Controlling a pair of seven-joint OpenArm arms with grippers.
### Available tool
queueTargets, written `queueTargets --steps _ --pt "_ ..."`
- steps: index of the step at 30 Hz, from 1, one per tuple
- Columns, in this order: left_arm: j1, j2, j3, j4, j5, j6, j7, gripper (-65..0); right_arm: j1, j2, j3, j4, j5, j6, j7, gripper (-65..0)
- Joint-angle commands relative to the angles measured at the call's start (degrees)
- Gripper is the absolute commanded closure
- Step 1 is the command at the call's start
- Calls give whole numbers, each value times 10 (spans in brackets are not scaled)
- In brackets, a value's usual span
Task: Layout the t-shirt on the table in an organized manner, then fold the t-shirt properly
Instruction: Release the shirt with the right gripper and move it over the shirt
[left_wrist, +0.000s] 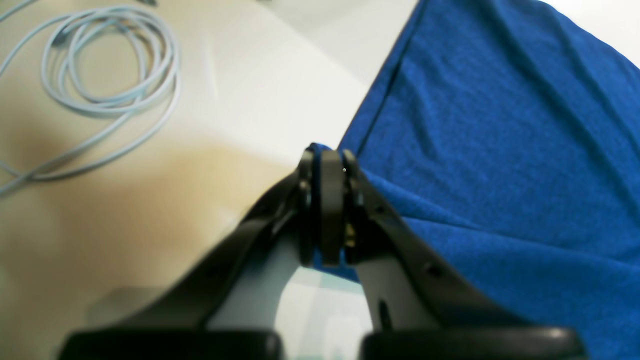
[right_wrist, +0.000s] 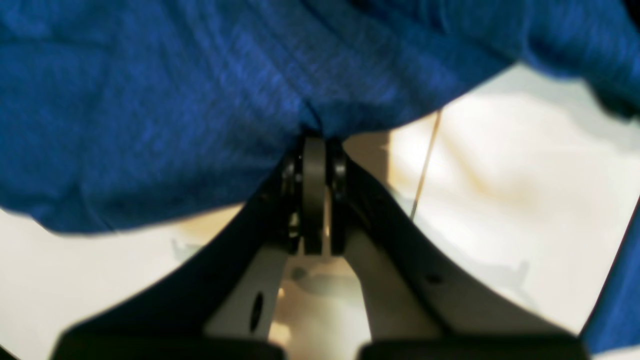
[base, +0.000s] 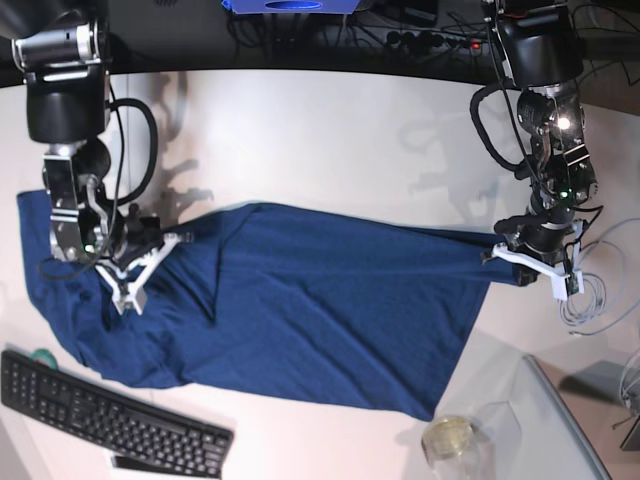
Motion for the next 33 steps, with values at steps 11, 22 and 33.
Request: queueTargets --steps 11,22,33 --pt "3 -7 -49 46 -4 -1 -14 0 -159 6 60 368 4 1 -193 -6" --pt "41 -5 -43 130 -4 -1 -12 0 -225 8 59 528 0 -5 -249 -6" --pt "76 -4 -42 130 -4 -2 -12 0 5 -85 -48 341 1 -5 -236 -8"
